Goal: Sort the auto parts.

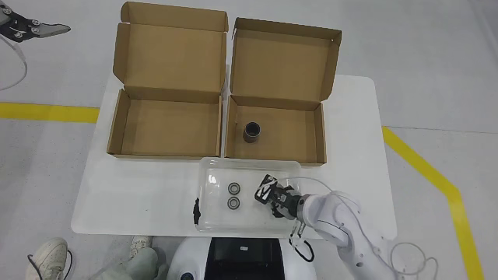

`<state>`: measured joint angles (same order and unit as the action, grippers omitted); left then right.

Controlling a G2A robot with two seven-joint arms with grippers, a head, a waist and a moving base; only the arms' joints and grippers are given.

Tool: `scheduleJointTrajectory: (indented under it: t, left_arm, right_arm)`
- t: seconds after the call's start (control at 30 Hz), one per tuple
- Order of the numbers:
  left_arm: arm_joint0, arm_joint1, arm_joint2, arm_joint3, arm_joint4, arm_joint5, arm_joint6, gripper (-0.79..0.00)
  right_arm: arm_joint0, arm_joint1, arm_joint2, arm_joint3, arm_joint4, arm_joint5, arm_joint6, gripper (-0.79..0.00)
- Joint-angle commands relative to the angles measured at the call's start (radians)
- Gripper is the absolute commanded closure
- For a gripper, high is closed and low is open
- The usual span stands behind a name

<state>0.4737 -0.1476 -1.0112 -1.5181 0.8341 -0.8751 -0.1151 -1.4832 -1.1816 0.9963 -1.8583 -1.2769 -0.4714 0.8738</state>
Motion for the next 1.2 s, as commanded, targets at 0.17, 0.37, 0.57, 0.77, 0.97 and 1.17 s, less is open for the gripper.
scheduleJointTrajectory:
  t: [0.17, 0.37, 0.57, 0.77, 0.97, 1.17]
  left_arm:
    - [0.0, 0.0, 0.0, 0.0, 0.0, 0.0, 0.0, -0.785]
    - [0.0, 0.0, 0.0, 0.0, 0.0, 0.0, 0.0, -0.785]
    - [0.0, 0.0, 0.0, 0.0, 0.0, 0.0, 0.0, -0.785]
    - [0.0, 0.0, 0.0, 0.0, 0.0, 0.0, 0.0, -0.785]
    - [0.0, 0.0, 0.0, 0.0, 0.0, 0.0, 0.0, -0.785]
    - [0.0, 0.0, 0.0, 0.0, 0.0, 0.0, 0.0, -0.785]
  right_arm:
    - [-0.001, 0.004, -0.001, -0.019, -0.006, 0.006, -0.035, 0.0]
    - [0.0, 0.006, 0.003, -0.037, -0.005, 0.004, -0.124, 0.0]
    - [-0.007, 0.006, 0.015, -0.053, -0.014, 0.048, -0.264, 0.0]
    - [-0.018, 0.007, 0.028, -0.052, 0.059, 0.012, -0.429, 0.0]
    - [-0.009, 0.007, 0.029, -0.056, 0.12, -0.064, -0.552, 0.0]
    - [0.01, 0.006, 0.024, -0.056, 0.174, -0.143, -0.682, 0.0]
